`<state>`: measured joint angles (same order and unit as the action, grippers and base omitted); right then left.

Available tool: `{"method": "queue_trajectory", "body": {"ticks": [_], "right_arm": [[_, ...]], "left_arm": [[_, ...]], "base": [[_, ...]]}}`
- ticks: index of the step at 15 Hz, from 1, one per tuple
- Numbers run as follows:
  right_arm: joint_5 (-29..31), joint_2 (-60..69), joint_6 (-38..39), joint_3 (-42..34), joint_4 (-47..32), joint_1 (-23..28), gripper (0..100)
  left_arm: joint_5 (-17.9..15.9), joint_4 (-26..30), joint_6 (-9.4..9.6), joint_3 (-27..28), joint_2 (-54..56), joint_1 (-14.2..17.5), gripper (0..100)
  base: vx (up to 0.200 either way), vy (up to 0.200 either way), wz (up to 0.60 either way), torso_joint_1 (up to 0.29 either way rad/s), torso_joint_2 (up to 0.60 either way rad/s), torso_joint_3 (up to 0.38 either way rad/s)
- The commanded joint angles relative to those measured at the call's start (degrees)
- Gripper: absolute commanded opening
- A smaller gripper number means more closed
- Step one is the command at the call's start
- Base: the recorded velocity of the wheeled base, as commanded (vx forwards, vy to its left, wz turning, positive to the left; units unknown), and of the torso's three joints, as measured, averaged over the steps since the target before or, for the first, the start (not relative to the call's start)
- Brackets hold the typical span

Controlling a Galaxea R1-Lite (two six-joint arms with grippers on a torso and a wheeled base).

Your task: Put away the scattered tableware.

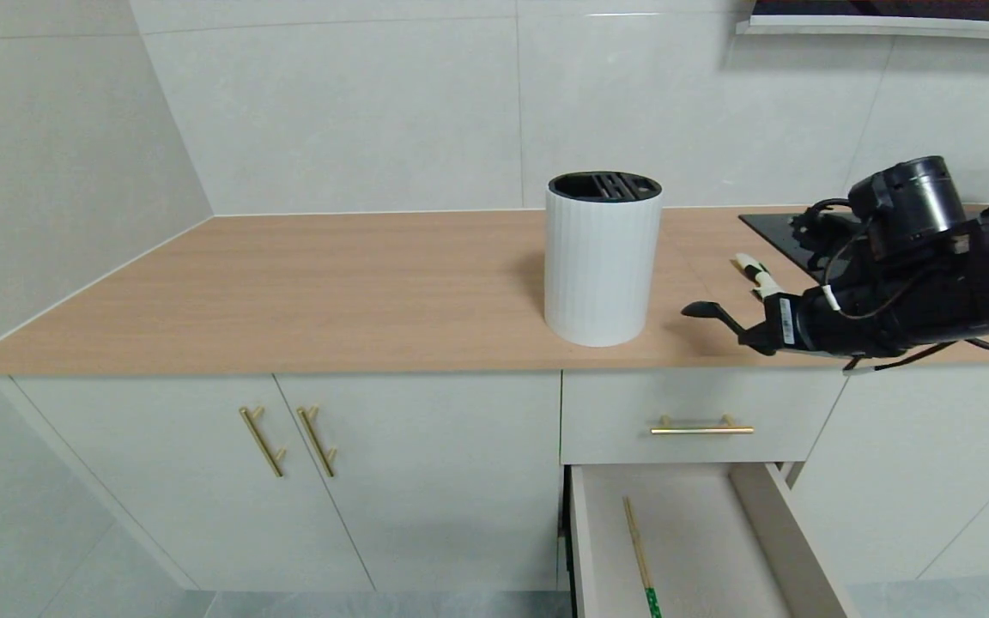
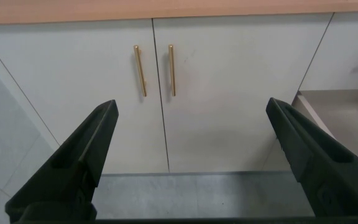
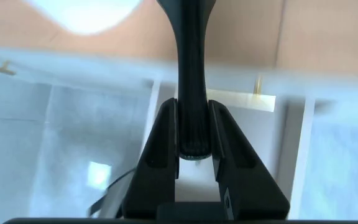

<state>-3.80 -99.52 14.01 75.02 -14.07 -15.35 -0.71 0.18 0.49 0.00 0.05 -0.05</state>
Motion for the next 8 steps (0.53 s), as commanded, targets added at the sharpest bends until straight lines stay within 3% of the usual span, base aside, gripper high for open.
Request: {"method": "queue_trajectory", "body": {"ticks": [1, 8], "right_arm": [[1.61, 8.91, 1.73, -7.78, -0.87, -1.35, 0], [1.61, 15.85, 1.37, -27.12, 14.16, -2.49, 0]], "left_arm": [[0.00, -0.01, 0.04, 0.00, -0.05, 0.05, 100], [0.00, -0.01, 0.04, 0.00, -0.05, 0.05, 100]], "base": [[0.000, 0.000, 0.00, 0.000, 0.00, 0.000], [0.000, 0.000, 0.00, 0.000, 0.00, 0.000]]}}
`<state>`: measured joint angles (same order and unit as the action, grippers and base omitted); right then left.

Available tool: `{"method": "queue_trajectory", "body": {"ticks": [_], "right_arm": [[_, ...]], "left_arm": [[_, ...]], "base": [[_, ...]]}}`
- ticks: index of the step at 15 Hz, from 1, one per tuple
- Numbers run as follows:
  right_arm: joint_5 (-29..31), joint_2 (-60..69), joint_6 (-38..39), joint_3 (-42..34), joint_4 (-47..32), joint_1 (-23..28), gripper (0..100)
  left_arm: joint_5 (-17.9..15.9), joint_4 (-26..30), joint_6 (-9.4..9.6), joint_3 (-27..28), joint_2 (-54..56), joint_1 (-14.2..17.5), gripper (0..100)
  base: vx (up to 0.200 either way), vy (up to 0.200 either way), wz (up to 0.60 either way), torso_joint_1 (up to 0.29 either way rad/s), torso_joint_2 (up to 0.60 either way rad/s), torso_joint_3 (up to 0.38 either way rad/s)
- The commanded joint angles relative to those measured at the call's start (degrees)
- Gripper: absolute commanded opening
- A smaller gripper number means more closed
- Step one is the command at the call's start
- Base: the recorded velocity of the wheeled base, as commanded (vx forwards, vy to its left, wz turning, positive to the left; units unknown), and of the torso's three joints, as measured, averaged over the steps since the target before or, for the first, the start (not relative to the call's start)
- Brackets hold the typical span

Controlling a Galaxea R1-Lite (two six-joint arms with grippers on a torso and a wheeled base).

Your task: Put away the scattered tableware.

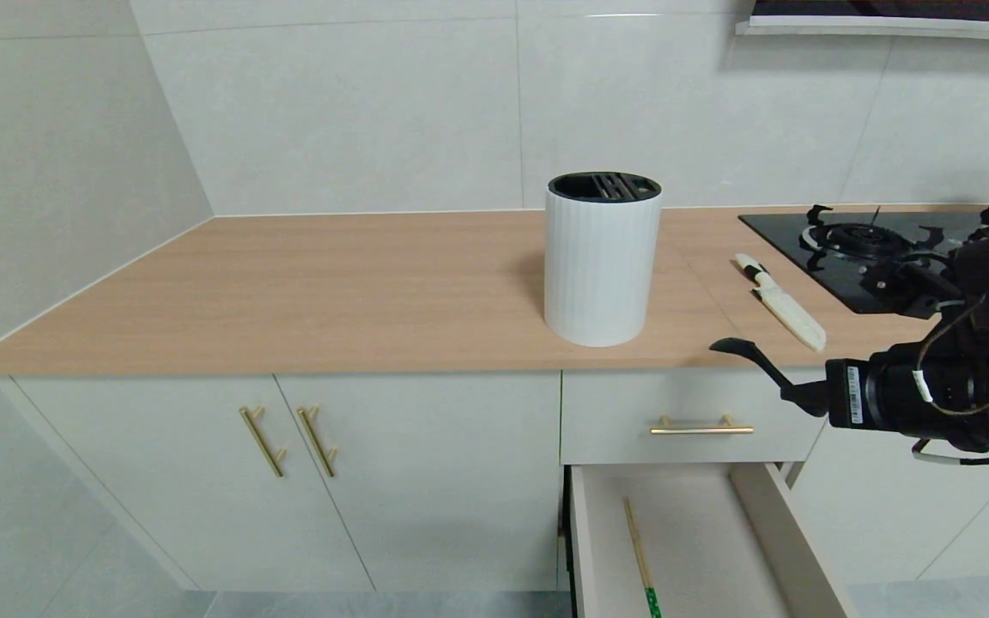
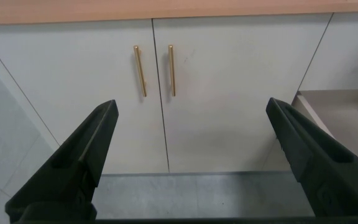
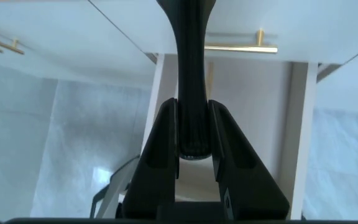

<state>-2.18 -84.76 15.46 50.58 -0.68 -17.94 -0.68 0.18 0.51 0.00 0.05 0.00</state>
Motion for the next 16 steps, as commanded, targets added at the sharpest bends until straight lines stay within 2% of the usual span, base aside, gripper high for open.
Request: {"method": "queue_trajectory", "body": {"ticks": [1, 10, 16], "right_arm": [[-0.02, 0.39, -0.25, -4.17, 2.44, 0.98, 0], [0.34, -4.89, -0.43, -5.49, 5.43, 3.53, 0], [0.34, -7.17, -0.43, -5.58, 5.60, 4.41, 0]], "left_arm": [[-0.02, -0.01, 0.02, 0.00, -0.05, 0.00, 100], [-0.02, -0.01, 0.02, 0.00, -0.05, 0.00, 100], [-0.02, -0.01, 0.02, 0.00, -0.05, 0.00, 100]], "base": [[0.000, 0.000, 0.00, 0.000, 0.00, 0.000], [0.000, 0.000, 0.00, 0.000, 0.00, 0.000], [0.000, 0.000, 0.00, -0.154, 0.39, 0.229]]}}
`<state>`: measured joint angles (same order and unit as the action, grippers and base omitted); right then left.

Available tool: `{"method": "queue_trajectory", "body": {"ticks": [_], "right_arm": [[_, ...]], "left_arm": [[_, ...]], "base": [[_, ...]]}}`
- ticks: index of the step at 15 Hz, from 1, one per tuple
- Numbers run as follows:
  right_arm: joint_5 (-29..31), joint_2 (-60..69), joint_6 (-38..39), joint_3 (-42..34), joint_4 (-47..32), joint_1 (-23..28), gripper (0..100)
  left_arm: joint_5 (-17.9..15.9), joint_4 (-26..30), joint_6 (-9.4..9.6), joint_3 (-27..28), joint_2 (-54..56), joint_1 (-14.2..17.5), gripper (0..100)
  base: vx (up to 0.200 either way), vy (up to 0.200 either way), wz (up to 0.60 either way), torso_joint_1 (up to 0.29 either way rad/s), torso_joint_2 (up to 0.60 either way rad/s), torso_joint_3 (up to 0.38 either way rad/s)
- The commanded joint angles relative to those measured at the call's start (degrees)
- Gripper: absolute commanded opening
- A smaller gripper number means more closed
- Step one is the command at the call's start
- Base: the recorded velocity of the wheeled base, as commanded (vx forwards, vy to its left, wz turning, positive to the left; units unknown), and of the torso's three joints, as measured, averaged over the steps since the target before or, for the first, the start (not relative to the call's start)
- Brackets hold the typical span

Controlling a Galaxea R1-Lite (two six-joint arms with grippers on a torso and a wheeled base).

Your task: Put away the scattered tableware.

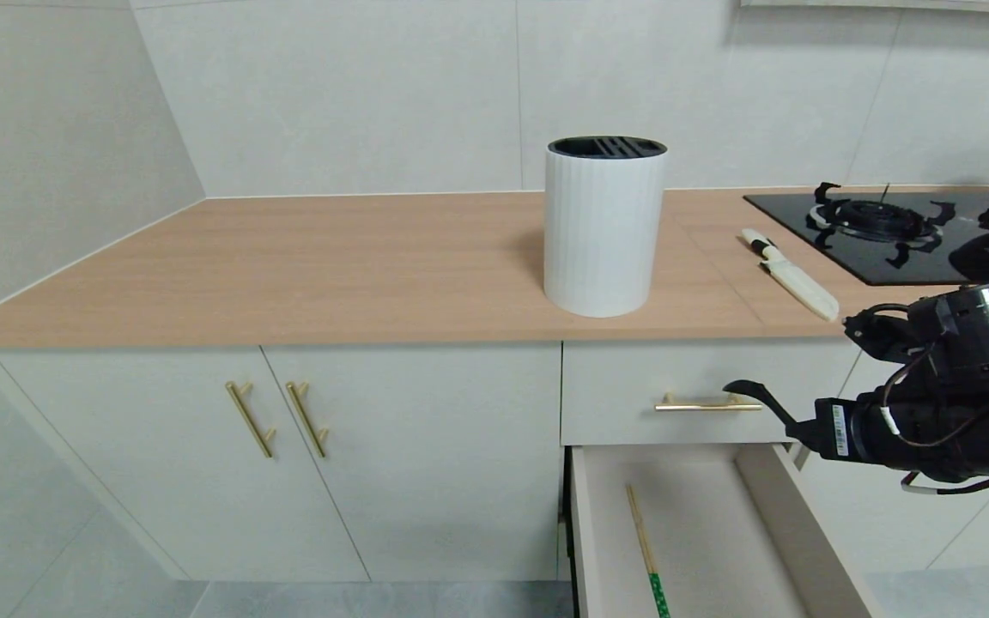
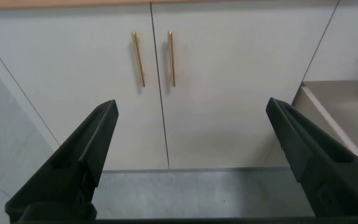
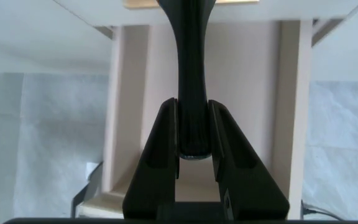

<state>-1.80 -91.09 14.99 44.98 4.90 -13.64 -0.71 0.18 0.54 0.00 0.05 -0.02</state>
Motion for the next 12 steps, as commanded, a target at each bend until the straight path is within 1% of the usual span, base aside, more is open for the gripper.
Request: {"method": "queue_trajectory", "body": {"ticks": [1, 7, 12], "right_arm": [[-0.04, -0.76, -0.05, 0.02, 0.02, 0.11, 0], [-0.04, -2.08, -0.05, -0.33, 0.20, 0.11, 0], [-0.04, -2.78, -0.05, -0.42, 0.20, 0.11, 0]], "left_arm": [[0.00, -0.01, -0.01, 0.00, -0.05, 0.02, 100], [0.00, -0.01, -0.01, 0.00, -0.05, -0.06, 100], [0.00, -0.01, -0.01, 0.00, -0.05, 0.02, 100]], "base": [[0.000, 0.000, 0.00, -0.178, 0.49, 0.295], [0.000, 0.000, 0.00, -0.163, 0.47, 0.301], [0.000, 0.000, 0.00, -0.117, 0.46, 0.329]]}}
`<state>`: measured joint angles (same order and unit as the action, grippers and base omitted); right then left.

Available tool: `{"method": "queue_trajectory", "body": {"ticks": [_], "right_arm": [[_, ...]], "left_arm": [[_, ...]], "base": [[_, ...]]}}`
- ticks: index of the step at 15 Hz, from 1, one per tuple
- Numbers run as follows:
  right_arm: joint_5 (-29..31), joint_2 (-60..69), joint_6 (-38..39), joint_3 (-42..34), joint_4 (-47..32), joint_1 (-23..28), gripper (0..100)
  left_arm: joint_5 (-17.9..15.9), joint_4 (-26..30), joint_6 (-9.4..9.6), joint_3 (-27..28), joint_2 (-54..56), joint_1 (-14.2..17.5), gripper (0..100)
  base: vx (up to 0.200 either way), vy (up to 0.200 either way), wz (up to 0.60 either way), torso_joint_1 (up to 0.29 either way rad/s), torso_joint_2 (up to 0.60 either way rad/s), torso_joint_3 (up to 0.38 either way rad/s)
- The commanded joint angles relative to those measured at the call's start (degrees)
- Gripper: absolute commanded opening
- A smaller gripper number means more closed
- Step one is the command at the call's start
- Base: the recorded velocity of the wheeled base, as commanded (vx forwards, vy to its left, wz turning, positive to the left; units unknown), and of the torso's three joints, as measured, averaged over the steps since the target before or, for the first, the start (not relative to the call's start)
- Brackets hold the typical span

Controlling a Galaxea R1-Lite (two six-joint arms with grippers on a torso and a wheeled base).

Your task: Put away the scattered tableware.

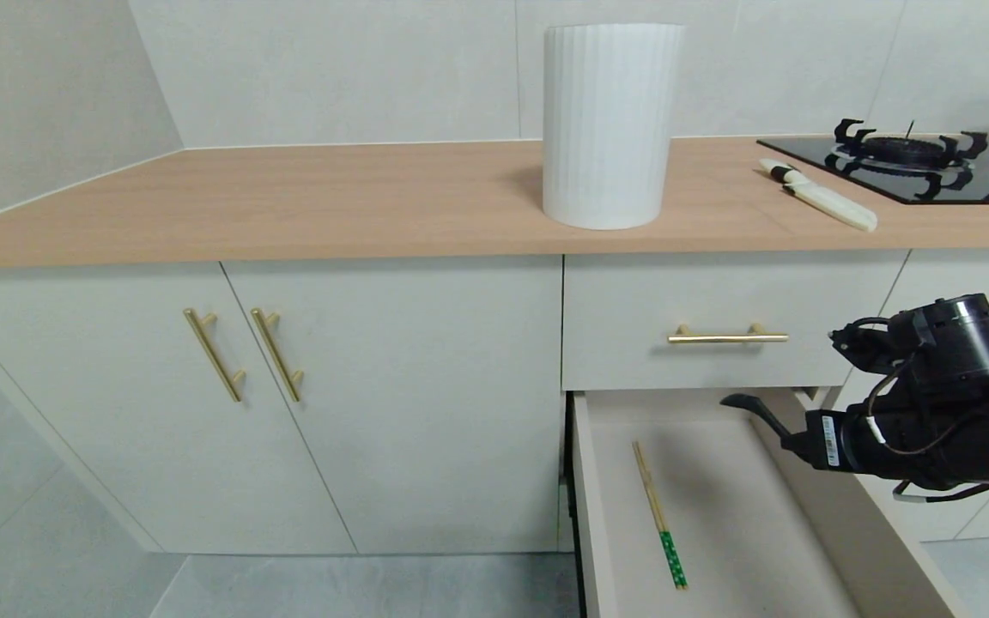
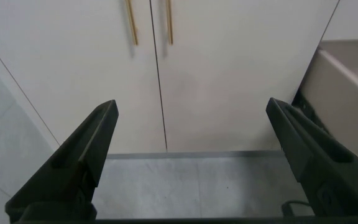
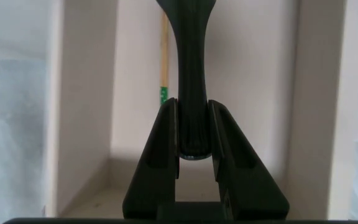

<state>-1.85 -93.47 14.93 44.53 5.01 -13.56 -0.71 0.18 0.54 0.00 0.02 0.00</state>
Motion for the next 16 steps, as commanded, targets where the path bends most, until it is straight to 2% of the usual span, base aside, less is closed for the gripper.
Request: {"method": "queue_trajectory", "body": {"ticks": [1, 7, 10, 13, 16], "right_arm": [[0.01, -0.40, 0.01, 0.03, 0.09, -0.07, 0], [0.01, -1.54, -0.08, -0.32, 0.09, -0.59, 0], [0.36, -4.97, -1.22, -1.82, 2.72, -3.14, 0], [2.38, -13.50, -0.78, -4.45, 13.18, -5.60, 0], [3.00, -22.11, -0.61, -5.60, 21.62, -5.69, 0]], "left_arm": [[0.00, -0.01, -0.01, 0.00, -0.02, 0.00, 100], [0.00, -0.01, -0.01, 0.00, -0.02, 0.00, 100], [0.00, -0.01, -0.01, 0.00, -0.02, 0.00, 100], [0.00, -0.01, -0.01, 0.00, -0.02, 0.00, 100], [0.00, -0.01, -0.01, 0.00, -0.02, 0.00, 100]], "base": [[0.000, 0.000, 0.00, -0.036, 0.25, 0.188], [0.000, 0.000, 0.00, -0.014, 0.05, 0.035], [0.000, 0.000, 0.00, 0.000, 0.00, 0.000], [0.000, 0.000, 0.00, 0.000, 0.00, 0.000], [0.000, 0.000, 0.00, 0.000, 0.00, 0.000]]}}
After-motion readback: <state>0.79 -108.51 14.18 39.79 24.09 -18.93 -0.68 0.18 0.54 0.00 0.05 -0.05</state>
